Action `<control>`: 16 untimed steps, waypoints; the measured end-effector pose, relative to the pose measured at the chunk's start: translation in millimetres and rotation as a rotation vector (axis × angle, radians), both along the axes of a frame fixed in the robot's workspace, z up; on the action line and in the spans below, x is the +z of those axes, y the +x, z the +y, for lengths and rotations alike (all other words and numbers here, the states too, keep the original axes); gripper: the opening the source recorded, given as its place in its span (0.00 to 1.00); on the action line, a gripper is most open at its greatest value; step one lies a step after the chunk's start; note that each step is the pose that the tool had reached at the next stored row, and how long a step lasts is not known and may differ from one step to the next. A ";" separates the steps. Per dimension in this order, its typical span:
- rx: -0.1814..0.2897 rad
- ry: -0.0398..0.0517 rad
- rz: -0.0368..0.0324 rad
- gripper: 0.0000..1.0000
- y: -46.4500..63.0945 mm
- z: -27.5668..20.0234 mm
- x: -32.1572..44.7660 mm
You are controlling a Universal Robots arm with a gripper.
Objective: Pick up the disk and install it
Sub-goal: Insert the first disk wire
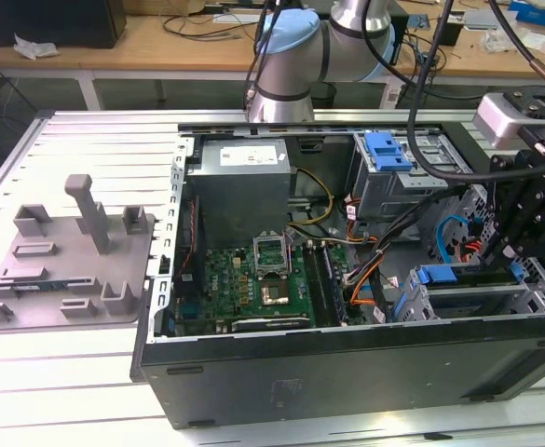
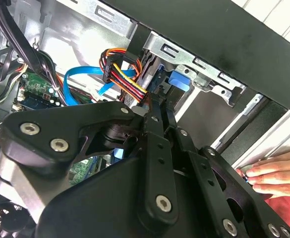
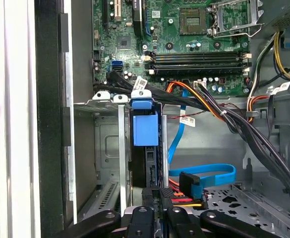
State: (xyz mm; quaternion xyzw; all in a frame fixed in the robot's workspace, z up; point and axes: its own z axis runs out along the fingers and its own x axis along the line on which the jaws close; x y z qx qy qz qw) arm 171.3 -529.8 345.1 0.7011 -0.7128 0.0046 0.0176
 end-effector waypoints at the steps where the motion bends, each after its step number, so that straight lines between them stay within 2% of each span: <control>1: 0.000 -0.0002 0.0000 0.16 0.0 0.0 -0.1; 16: -0.001 0.0015 0.0000 0.16 0.0 0.0 -4.8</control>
